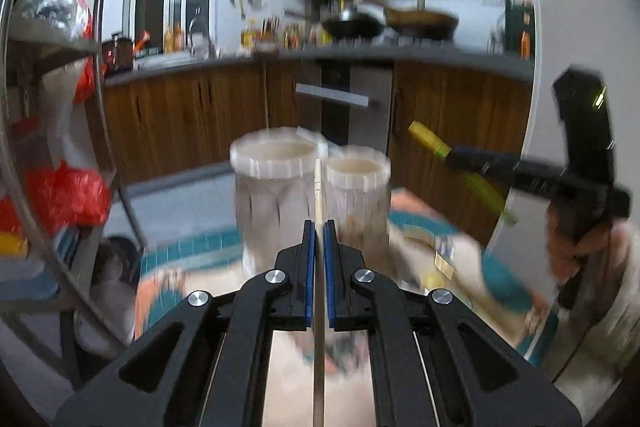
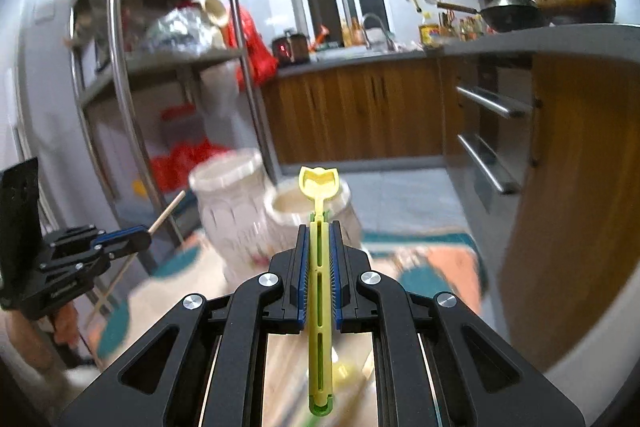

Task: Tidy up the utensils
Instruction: 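Drop chopstick in tall cup with left tool while right tool drops yellow utensil in short cup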

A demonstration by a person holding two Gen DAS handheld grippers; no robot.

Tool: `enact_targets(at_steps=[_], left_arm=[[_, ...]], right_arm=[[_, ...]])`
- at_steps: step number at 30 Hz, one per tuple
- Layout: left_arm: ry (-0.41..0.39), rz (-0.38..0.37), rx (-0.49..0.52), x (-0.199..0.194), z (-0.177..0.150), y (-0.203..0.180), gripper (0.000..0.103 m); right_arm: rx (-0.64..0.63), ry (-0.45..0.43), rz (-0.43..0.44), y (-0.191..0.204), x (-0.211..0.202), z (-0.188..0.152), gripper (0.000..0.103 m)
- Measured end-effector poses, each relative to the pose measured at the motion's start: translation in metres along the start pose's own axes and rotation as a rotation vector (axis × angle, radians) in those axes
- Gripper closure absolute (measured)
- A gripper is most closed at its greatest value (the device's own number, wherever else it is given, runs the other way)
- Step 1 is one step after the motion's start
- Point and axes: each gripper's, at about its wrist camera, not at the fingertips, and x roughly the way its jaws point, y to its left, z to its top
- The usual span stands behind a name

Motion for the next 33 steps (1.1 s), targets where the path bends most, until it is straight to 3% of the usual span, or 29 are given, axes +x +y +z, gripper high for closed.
enact_targets(at_steps=[7, 13, 18, 25, 28, 33], left_arm=[[-0.150, -0.002, -0.036, 0.024, 0.074, 0.017, 0.099], [-0.222, 0.016, -0.069, 0.059, 0.112, 0.024, 0.099], [-0.245, 0.066, -0.086, 0.090, 0.122, 0.030, 0.099], [-0.278, 0.124, -0.106, 0.110, 0.108, 0.040, 0.099], [-0.314, 0.112, -0.113, 0.106, 0.108, 0.042, 0.099], [-0.297, 0.097, -0.093, 0.108, 0.113, 0.040, 0.099]], right_arm=[[0.115, -0.088, 0.066, -0.010, 0.042, 0.039, 0.092], [0.197, -0.103, 0.101, -0.021, 0.076, 0.051, 0.092], [0.183, -0.123, 0.097, -0.020, 0.097, 0.051, 0.092], [0.130, -0.131, 0.068, -0.020, 0.114, 0.050, 0.092], [0.137, -0.137, 0.070, -0.022, 0.117, 0.048, 0.093], [0.128, -0.137, 0.069, -0.020, 0.120, 0.044, 0.092]])
